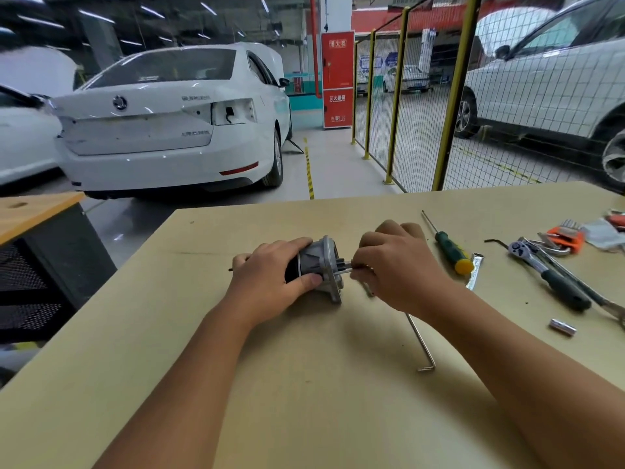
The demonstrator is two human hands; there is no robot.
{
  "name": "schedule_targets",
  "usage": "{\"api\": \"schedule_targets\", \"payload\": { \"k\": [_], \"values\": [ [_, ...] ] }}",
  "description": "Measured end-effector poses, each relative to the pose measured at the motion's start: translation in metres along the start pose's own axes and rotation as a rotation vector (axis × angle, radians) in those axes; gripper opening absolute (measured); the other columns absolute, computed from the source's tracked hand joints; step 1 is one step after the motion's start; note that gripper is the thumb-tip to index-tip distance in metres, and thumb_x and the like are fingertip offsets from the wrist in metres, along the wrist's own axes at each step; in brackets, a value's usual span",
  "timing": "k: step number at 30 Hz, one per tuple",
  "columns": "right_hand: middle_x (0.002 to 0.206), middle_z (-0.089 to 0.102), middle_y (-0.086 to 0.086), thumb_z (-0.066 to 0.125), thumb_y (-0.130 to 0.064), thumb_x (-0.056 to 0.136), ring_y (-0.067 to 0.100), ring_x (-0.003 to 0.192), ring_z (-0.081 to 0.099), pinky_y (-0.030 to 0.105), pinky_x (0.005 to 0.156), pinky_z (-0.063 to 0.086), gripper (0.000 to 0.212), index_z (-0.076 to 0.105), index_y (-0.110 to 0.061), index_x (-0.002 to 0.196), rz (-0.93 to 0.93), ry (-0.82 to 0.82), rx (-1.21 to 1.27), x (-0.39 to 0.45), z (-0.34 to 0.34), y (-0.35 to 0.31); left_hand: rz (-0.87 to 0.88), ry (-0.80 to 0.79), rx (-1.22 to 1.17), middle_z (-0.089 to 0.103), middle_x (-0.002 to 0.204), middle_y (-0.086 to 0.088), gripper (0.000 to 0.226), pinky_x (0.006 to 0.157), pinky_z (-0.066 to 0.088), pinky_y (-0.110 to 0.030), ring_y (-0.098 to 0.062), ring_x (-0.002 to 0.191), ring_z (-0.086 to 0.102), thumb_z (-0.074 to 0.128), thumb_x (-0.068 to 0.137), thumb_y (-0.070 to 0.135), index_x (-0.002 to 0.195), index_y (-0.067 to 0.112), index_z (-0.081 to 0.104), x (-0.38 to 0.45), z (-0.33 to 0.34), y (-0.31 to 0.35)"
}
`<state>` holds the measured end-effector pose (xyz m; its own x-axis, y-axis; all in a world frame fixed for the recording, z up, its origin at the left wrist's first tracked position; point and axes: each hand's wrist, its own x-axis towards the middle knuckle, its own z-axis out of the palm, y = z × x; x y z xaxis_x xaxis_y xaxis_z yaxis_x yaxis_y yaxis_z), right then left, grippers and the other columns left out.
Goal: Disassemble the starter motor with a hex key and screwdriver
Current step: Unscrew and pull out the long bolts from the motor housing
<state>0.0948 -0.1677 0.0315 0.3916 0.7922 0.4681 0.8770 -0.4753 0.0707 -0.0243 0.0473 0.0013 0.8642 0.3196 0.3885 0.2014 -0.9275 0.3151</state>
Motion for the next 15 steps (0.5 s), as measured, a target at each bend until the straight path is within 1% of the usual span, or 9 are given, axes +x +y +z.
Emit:
{"api": "schedule_targets", "payload": {
  "k": [2, 4, 7, 9, 11, 12, 15],
  "values": [
    [0.102, 0.065, -0.016, 0.068, -0.046, 0.089, 0.021, 0.108, 0.053, 0.044, 0.093, 0.034, 0.017, 0.072, -0.031, 0.096, 0.013, 0.002, -0.006, -0.0004, -0.0007, -0.0018, -0.008, -0.004, 0.003, 0.058, 0.136, 0.024, 0.073, 0.089, 0.027, -0.039, -0.011, 0.126, 0.05, 0.05, 0.081, 0.079, 0.147, 0.05, 0.04, -0.0006, 0.0, 0.0003],
    [0.101, 0.064, -0.014, 0.067, -0.046, 0.09, 0.022, 0.103, 0.056, 0.042, 0.091, 0.035, 0.016, 0.068, -0.031, 0.096, 0.006, 0.002, -0.007, 0.0006, 0.0021, -0.0022, -0.011, -0.003, 0.004, 0.058, 0.135, 0.024, 0.075, 0.089, 0.027, -0.039, -0.011, 0.126, 0.05, 0.048, 0.079, 0.08, 0.147, 0.05, 0.041, -0.0003, -0.0003, 0.0005],
    [0.093, 0.064, -0.01, 0.06, -0.047, 0.095, 0.022, 0.088, 0.061, 0.037, 0.08, 0.041, 0.016, 0.06, -0.031, 0.099, -0.001, 0.006, 0.075, 0.0007, 0.0045, 0.0006, -0.01, -0.003, -0.003, 0.058, 0.135, 0.025, 0.075, 0.091, 0.027, -0.039, -0.01, 0.126, 0.049, 0.048, 0.079, 0.08, 0.147, 0.05, 0.041, 0.0002, -0.0002, 0.0012],
    [0.087, 0.063, -0.007, 0.056, -0.048, 0.097, 0.024, 0.081, 0.062, 0.035, 0.071, 0.045, 0.02, 0.062, -0.029, 0.099, 0.0, 0.0, 0.116, -0.0001, 0.0036, 0.0015, -0.011, -0.003, -0.007, 0.058, 0.135, 0.025, 0.074, 0.092, 0.029, -0.04, -0.009, 0.126, 0.05, 0.049, 0.08, 0.08, 0.147, 0.05, 0.041, -0.0003, -0.0008, 0.0021],
    [0.084, 0.061, -0.004, 0.054, -0.046, 0.099, 0.027, 0.077, 0.06, 0.037, 0.063, 0.048, 0.025, 0.066, -0.025, 0.098, 0.004, -0.008, 0.17, -0.0017, 0.0032, 0.0006, -0.014, -0.003, -0.01, 0.058, 0.134, 0.025, 0.073, 0.094, 0.031, -0.04, -0.009, 0.126, 0.05, 0.048, 0.08, 0.079, 0.147, 0.05, 0.042, -0.0012, -0.0015, 0.0027],
    [0.084, 0.059, -0.001, 0.053, -0.044, 0.1, 0.028, 0.076, 0.059, 0.038, 0.063, 0.049, 0.027, 0.068, -0.021, 0.096, 0.005, -0.009, 0.201, -0.0023, 0.0033, 0.0001, -0.015, -0.002, -0.013, 0.058, 0.134, 0.025, 0.073, 0.095, 0.031, -0.041, -0.009, 0.126, 0.05, 0.048, 0.08, 0.079, 0.146, 0.05, 0.042, -0.0015, -0.0019, 0.0029],
    [0.088, 0.055, 0.003, 0.052, -0.035, 0.102, 0.028, 0.08, 0.057, 0.04, 0.071, 0.049, 0.03, 0.071, -0.013, 0.095, 0.014, -0.022, 0.236, -0.0021, 0.0058, 0.0035, -0.017, -0.002, -0.018, 0.058, 0.135, 0.025, 0.071, 0.094, 0.029, -0.04, -0.01, 0.127, 0.05, 0.05, 0.082, 0.079, 0.146, 0.05, 0.042, -0.002, -0.0022, 0.0034]
  ]
}}
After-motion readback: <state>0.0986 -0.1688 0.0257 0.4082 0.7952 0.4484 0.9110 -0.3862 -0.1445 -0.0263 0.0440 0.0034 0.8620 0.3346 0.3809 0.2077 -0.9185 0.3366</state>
